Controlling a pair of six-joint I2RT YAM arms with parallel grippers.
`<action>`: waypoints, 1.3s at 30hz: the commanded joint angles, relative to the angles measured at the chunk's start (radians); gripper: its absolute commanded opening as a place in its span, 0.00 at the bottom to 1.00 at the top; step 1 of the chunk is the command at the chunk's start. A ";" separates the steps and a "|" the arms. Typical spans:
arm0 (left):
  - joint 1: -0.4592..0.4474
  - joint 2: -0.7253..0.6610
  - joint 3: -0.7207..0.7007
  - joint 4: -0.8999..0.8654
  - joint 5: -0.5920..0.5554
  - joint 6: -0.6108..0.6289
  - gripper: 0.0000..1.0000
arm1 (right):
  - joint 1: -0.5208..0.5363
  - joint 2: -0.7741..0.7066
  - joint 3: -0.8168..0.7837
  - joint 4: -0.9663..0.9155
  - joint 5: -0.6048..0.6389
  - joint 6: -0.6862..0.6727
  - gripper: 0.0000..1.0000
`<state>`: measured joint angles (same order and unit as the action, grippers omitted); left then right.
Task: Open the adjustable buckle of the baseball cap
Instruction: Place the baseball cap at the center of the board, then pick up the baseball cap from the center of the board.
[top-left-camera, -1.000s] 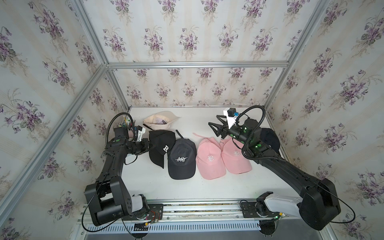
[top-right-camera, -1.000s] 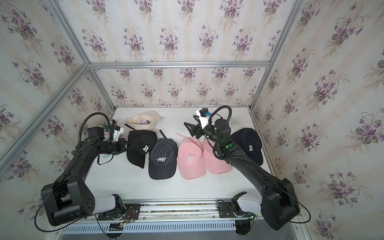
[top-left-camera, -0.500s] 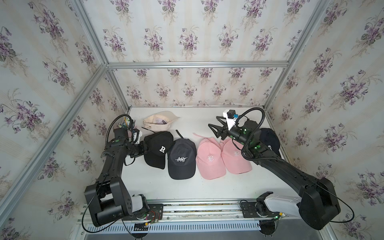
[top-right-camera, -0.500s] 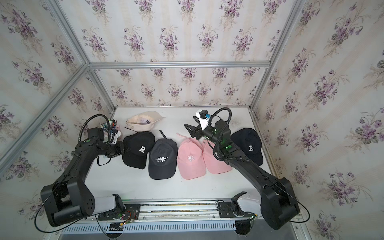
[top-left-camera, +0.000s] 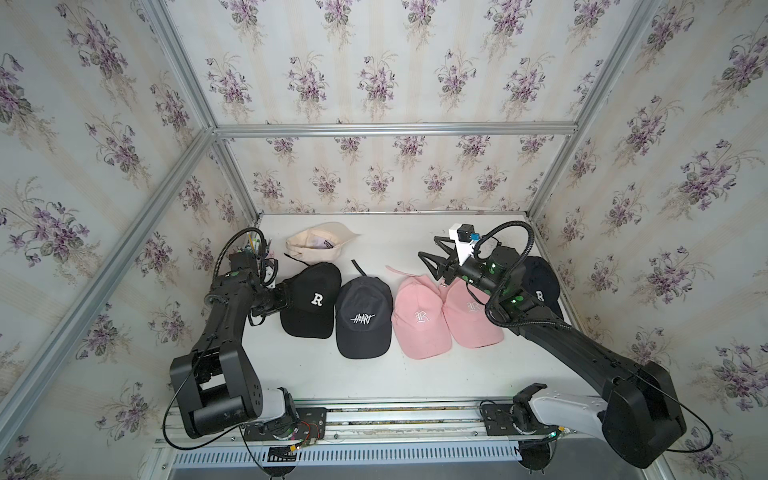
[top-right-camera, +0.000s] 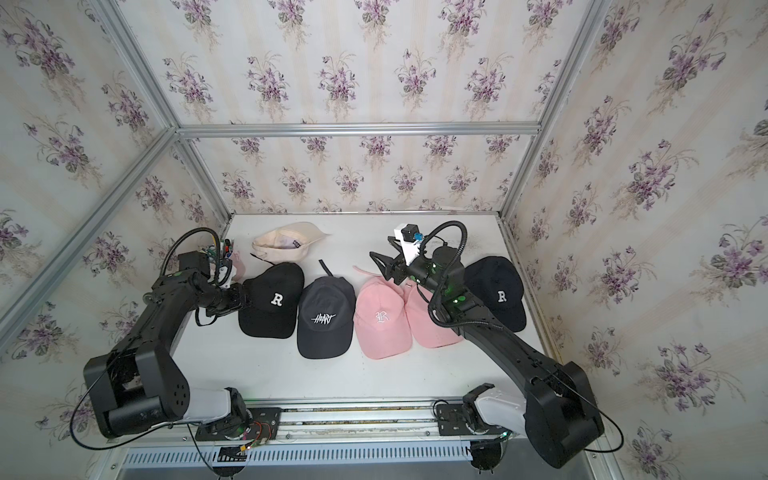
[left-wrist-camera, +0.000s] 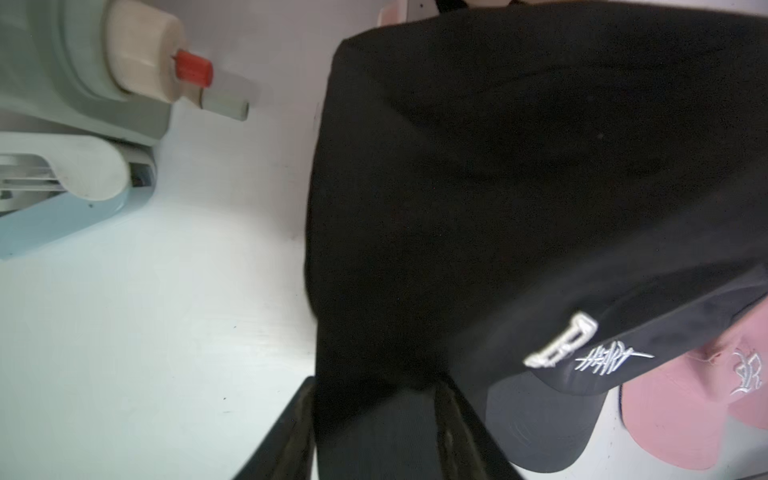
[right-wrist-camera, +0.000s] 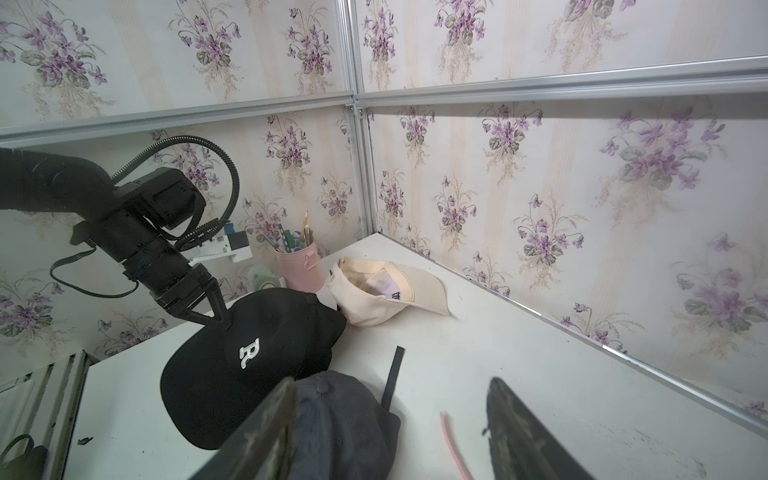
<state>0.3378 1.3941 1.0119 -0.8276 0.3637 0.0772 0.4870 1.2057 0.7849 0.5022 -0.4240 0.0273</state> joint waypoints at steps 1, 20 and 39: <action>0.001 -0.005 0.019 -0.044 -0.036 -0.017 0.54 | 0.001 0.000 0.000 0.044 -0.013 0.018 0.71; -0.143 -0.121 0.105 -0.047 -0.130 -0.015 0.63 | 0.002 0.023 0.033 0.019 -0.016 0.057 0.71; -0.459 0.401 0.613 0.112 -0.304 0.243 0.80 | 0.005 -0.059 0.184 -0.485 0.212 0.068 0.70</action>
<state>-0.1062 1.7279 1.5612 -0.7399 0.0692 0.2398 0.4900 1.1667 0.9577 0.1219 -0.2695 0.0978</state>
